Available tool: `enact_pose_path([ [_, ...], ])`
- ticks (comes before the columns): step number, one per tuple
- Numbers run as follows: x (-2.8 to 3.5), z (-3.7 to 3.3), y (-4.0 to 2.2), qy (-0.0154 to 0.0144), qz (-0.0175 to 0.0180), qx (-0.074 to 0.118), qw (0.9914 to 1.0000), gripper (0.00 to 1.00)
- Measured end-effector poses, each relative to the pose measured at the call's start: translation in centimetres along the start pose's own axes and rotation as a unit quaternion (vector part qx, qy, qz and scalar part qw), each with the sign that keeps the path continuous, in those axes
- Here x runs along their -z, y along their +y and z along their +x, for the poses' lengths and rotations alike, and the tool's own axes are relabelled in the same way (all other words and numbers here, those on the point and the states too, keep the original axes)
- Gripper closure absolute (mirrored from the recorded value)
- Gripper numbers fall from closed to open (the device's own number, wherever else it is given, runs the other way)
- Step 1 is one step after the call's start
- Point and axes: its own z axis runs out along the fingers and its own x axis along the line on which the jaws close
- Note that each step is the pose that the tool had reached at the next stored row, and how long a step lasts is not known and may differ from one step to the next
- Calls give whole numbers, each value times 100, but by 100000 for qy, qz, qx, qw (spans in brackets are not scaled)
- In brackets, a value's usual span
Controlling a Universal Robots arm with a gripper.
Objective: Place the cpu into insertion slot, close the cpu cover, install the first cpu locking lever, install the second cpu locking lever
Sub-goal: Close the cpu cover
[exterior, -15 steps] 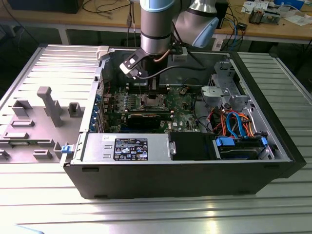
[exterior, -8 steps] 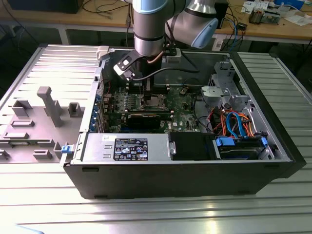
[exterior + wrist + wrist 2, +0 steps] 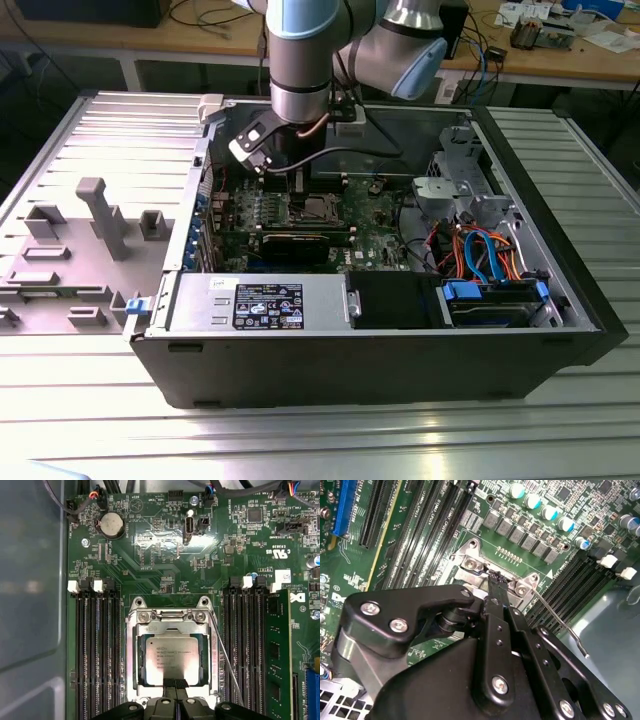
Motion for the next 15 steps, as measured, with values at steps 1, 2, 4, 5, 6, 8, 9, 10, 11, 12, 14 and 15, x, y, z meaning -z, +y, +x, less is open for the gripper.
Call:
enact_pose_path([
  [1,0,0,0,-2,-2,-2,100000,89],
  [2,6,1,1,8,-28,-2,100000,89],
  [4,12,1,2,1,-23,-15,100000,89],
  [5,12,1,4,1,-24,-6,100000,89],
  [6,12,1,4,-3,-20,-4,100000,89],
  [8,12,1,5,-2,-22,-3,100000,89],
  [9,12,1,5,-3,-22,-6,100000,89],
  [10,12,1,14,-4,-17,8,100000,89],
  [11,13,1,22,-13,-20,1,100000,89],
  [12,43,1,24,-75,-20,0,100000,89],
  [14,85,2,36,-165,-24,-3,100000,89],
  [15,85,2,77,-173,-24,4,100000,89],
])
